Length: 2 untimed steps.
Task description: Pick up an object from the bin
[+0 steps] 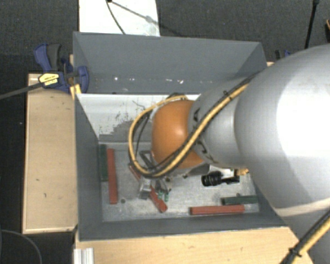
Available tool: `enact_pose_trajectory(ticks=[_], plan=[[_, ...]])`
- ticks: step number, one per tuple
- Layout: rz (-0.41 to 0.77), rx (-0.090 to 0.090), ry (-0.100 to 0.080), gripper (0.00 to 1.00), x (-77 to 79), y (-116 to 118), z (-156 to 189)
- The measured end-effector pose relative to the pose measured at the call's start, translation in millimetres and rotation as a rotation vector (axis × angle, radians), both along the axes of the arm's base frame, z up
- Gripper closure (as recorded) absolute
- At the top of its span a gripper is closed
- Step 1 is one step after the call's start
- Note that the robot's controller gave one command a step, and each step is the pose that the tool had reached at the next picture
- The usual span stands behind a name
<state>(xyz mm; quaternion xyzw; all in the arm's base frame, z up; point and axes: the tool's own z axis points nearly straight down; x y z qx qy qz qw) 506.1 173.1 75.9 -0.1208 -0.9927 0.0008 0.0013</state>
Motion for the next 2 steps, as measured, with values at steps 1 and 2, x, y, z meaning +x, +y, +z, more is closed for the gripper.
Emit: enact_pose_trajectory(ticks=[1,2], plan=[[-0.002,0.002,-0.003,0.0,1.7,1.2,0.4],[-0.006,0.002,-0.004,1.0,1.7,1.2,0.4]])
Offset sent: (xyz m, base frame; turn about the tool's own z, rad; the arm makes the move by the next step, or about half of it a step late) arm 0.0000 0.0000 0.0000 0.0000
